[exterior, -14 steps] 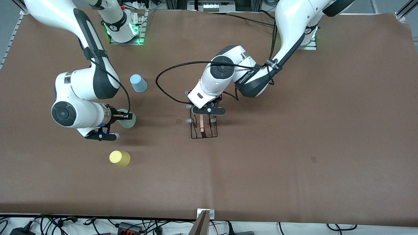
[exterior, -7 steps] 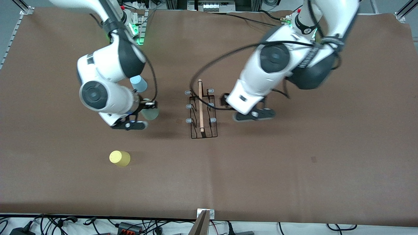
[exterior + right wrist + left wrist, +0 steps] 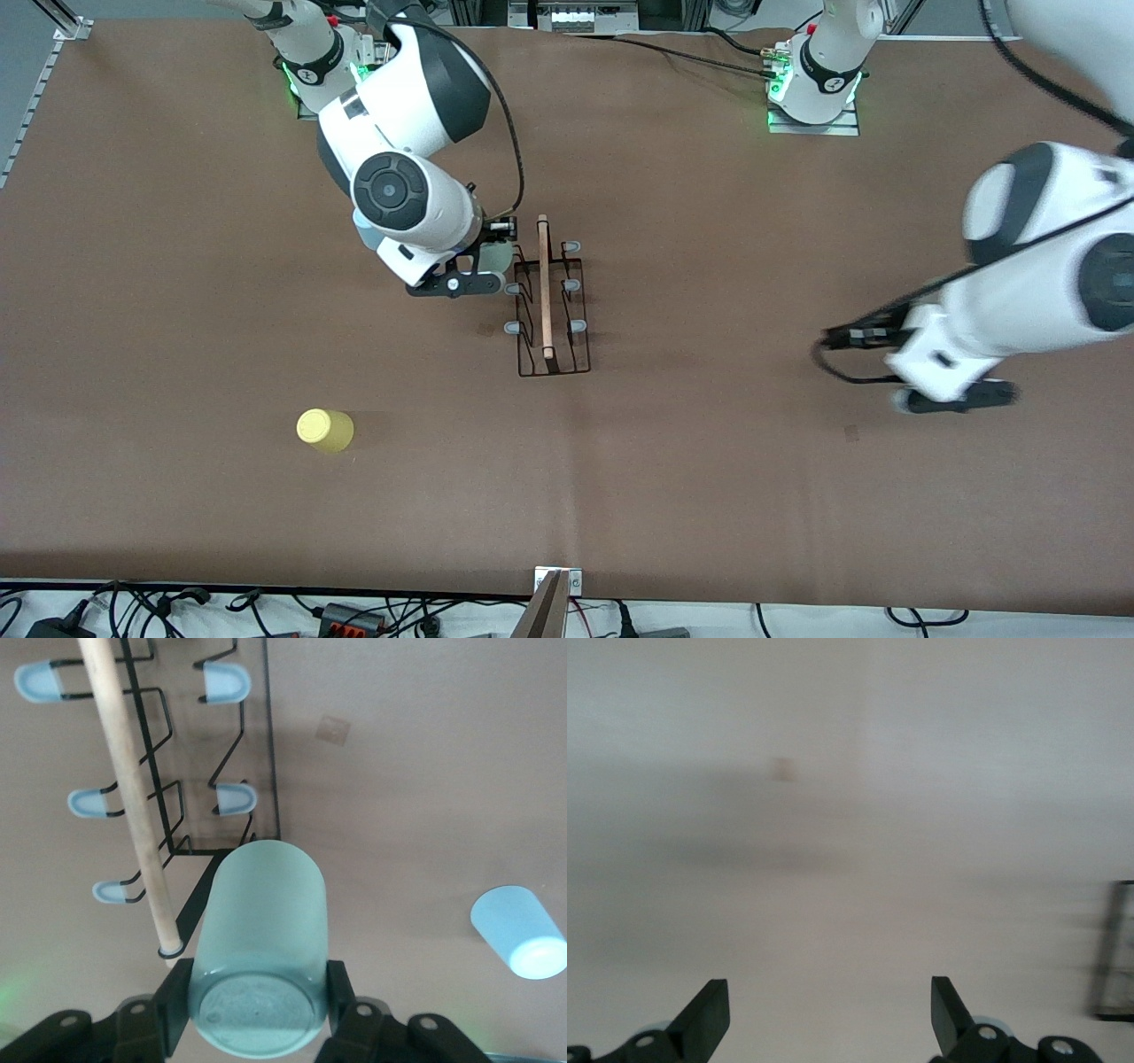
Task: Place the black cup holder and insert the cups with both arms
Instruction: 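Hang the teal cup on a holder hook while the left gripper withdraws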
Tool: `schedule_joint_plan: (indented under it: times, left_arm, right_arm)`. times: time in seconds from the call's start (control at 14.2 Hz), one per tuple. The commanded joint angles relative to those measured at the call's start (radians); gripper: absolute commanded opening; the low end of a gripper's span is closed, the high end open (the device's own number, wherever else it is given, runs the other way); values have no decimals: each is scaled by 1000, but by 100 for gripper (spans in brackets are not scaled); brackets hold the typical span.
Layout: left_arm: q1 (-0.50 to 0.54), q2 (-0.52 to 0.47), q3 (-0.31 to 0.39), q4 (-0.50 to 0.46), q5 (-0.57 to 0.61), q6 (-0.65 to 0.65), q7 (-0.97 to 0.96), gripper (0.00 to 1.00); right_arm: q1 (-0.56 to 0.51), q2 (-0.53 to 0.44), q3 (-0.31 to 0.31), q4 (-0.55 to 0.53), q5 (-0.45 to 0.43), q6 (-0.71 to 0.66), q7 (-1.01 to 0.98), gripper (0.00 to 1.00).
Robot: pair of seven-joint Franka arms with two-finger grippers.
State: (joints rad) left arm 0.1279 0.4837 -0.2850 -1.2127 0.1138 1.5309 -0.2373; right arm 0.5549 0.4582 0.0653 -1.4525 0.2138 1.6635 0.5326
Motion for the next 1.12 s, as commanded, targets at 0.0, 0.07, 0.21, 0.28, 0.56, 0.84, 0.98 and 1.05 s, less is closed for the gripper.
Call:
schedule_joint_plan:
  times: [0.0,0.07,0.21,0.28,0.56,0.84,0.98,1.05]
  left_arm:
    - [-71,-218,231,-128,-60,-34,155,100]
    - [-68,-264,281,-129,-69,-52,233,100]
    - [-91,-296,358,-126,-72,-77,335,100]
    - [-123,-303,403,-129,-77,-81,334,100]
    - [-134,-373,393,-293,-127,-69,189,100]
    - [-133,-413,359,-353,-125,-9,168,100]
    - [-142,-412,357,-334,-128,-6,168,100]
    - [-146,-410,357,-314,-131,-5,168,100]
  right_arm:
    - [13,28,-5,14,19,-10,12,26]
    - [17,37,-5,14,19,-8,10,26]
    - [46,52,-7,14,12,-8,10,26]
    - [45,59,-7,14,12,-4,9,26]
    - [45,108,-7,14,12,59,9,26]
    - [43,142,-7,15,16,107,67,100]
    - [37,119,-15,27,13,98,156,100]
    - [27,93,-16,44,10,85,170,100]
